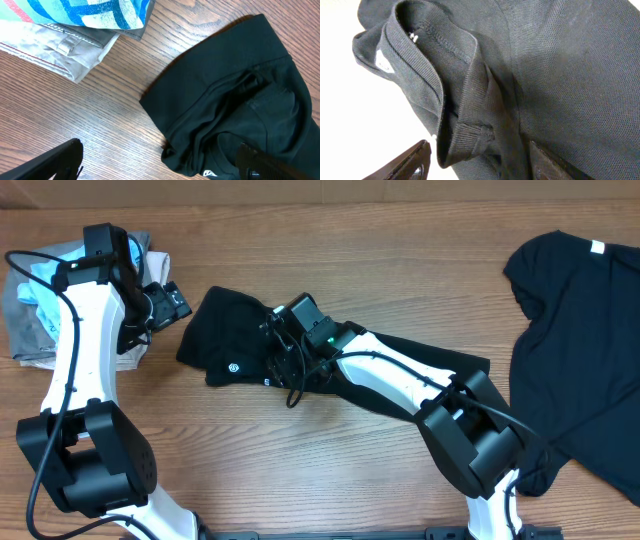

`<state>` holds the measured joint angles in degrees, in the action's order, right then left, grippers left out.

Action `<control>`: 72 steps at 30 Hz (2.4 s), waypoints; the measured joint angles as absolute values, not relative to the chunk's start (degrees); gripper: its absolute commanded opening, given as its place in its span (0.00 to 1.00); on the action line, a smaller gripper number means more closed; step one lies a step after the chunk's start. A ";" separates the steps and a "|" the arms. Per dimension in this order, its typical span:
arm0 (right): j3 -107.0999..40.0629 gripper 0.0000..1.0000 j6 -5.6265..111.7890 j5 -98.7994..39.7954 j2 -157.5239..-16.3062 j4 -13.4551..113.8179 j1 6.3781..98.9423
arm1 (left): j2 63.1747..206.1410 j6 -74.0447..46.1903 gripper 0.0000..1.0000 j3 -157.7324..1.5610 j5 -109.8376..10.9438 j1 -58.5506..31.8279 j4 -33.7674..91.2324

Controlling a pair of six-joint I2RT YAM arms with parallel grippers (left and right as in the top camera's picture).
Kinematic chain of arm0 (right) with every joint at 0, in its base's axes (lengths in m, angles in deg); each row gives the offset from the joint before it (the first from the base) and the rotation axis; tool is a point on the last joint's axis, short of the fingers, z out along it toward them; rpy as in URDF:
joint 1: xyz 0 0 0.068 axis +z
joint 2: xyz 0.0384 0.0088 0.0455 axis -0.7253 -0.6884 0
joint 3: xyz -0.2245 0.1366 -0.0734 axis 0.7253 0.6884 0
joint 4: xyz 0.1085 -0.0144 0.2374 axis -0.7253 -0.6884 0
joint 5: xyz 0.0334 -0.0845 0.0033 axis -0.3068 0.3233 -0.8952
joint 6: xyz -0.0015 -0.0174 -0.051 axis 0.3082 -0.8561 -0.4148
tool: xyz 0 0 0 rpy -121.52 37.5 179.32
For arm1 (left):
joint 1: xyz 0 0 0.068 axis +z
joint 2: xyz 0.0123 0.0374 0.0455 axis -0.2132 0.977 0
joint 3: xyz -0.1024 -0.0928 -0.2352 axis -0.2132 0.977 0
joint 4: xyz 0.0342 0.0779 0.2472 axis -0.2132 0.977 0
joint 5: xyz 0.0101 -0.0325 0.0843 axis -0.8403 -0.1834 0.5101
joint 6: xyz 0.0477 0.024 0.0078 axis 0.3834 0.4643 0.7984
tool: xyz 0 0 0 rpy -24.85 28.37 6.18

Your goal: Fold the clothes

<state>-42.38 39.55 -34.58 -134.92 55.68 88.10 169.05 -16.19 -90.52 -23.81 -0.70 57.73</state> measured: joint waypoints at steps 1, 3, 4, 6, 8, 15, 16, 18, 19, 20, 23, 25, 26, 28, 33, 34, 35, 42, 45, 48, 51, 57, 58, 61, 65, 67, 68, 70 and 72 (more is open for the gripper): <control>-42.38 0.66 39.55 -34.76 -134.88 55.70 88.12 | 169.05 -16.19 1.00 -90.52 -23.81 -0.70 57.73; -42.38 0.66 39.60 -35.46 -134.79 55.72 88.17 | 169.05 -16.19 1.00 -90.52 -23.79 -0.70 57.73; -42.38 0.66 39.60 -36.00 -134.79 55.79 88.19 | 169.05 -16.19 1.00 -90.52 -23.81 -0.70 57.73; -42.38 0.66 39.57 -36.49 -134.79 55.77 88.39 | 169.05 -16.19 1.00 -90.52 -23.81 -0.70 57.73; -42.38 0.66 39.60 -36.66 -134.79 55.74 88.93 | 169.05 -16.19 1.00 -90.52 -23.81 -0.70 57.73; -42.38 0.66 41.21 -37.14 -134.73 53.65 92.32 | 169.05 -16.19 1.00 -90.52 -23.81 -0.70 57.70; -42.38 0.66 41.78 -37.14 -134.71 53.10 92.78 | 169.05 -16.19 1.00 -90.52 -23.81 -0.70 57.70; -42.38 0.67 42.46 -37.16 -134.68 52.53 93.48 | 169.05 -16.19 1.00 -90.52 -23.81 -0.70 57.73; -42.38 0.69 42.72 -37.21 -134.68 52.25 93.63 | 169.05 -16.19 1.00 -90.52 -23.81 -0.70 57.73; -42.38 0.70 43.09 -37.29 -134.68 52.09 93.85 | 169.05 -16.19 1.00 -90.52 -23.81 -0.70 57.73; -42.43 0.72 43.49 -37.56 -134.68 52.44 94.00 | 169.05 -16.19 1.00 -90.52 -23.81 -0.70 57.73; -42.88 0.72 43.57 -37.69 -134.60 52.12 93.70 | 169.05 -16.19 1.00 -90.52 -23.81 -0.70 57.73; -43.30 0.72 43.62 -37.75 -134.49 51.70 93.41 | 169.05 -16.19 1.00 -90.52 -23.81 -0.70 57.73; -44.55 0.72 43.62 -37.77 -133.79 50.32 92.63 | 169.05 -16.19 1.00 -90.52 -23.81 -0.70 57.73; -46.88 0.72 43.62 -37.03 -128.00 47.46 89.17 | 169.05 -16.19 1.00 -90.52 -23.81 -0.70 57.73; -47.21 0.70 43.62 -36.62 -126.42 46.56 88.28 | 169.05 -16.19 1.00 -90.52 -23.81 -0.70 57.73; -47.67 0.67 43.62 -36.20 -125.22 45.60 87.47 | 169.05 -16.19 1.00 -90.52 -23.81 -0.70 57.73; -46.80 0.56 43.92 -34.30 -122.82 38.63 81.96 | 169.05 -16.19 1.00 -90.52 -23.79 -0.70 57.73; -43.04 0.56 45.02 -34.02 -122.82 39.46 80.54 | 169.05 -16.19 1.00 -90.52 -23.81 -0.70 57.73; -38.47 0.56 46.41 -33.91 -122.84 41.73 79.86 | 169.05 -16.19 1.00 -90.52 -23.81 -0.70 57.73; -34.84 0.56 47.09 -33.88 -123.03 43.70 79.60 | 169.05 -16.19 1.00 -90.52 -23.81 -0.70 57.70; -30.10 0.56 47.79 -33.82 -123.21 46.59 79.51 | 169.05 -16.19 1.00 -90.52 -23.81 -0.70 57.70; -29.51 0.56 48.03 -33.49 -123.25 47.20 79.49 | 169.05 -16.19 1.00 -90.52 -23.81 -0.70 57.73; -28.52 0.56 48.86 -32.55 -123.27 47.55 79.29 | 169.05 -16.19 1.00 -90.52 -23.81 -0.70 57.70; -28.41 0.56 50.76 -31.96 -123.34 47.20 78.90 | 169.05 -16.19 1.00 -90.52 -23.81 -0.70 57.73; -28.41 0.56 52.19 -31.98 -123.34 46.17 78.83 | 169.05 -16.19 1.00 -90.52 -23.81 -0.70 57.73; -28.39 0.57 53.04 -31.96 -123.34 45.36 78.83 | 169.05 -16.19 1.00 -90.52 -23.81 -0.70 57.73; -28.39 0.57 54.41 -32.00 -123.34 44.03 78.81 | 169.05 -16.19 1.00 -90.52 -23.81 -0.70 57.73; -28.39 0.57 55.31 -32.31 -123.36 43.07 78.83 | 169.05 -16.19 1.00 -90.52 -23.81 -0.70 57.70</control>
<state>-28.39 55.31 -32.31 -123.36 43.07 78.83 169.05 -16.19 -90.52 -23.81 -0.70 57.70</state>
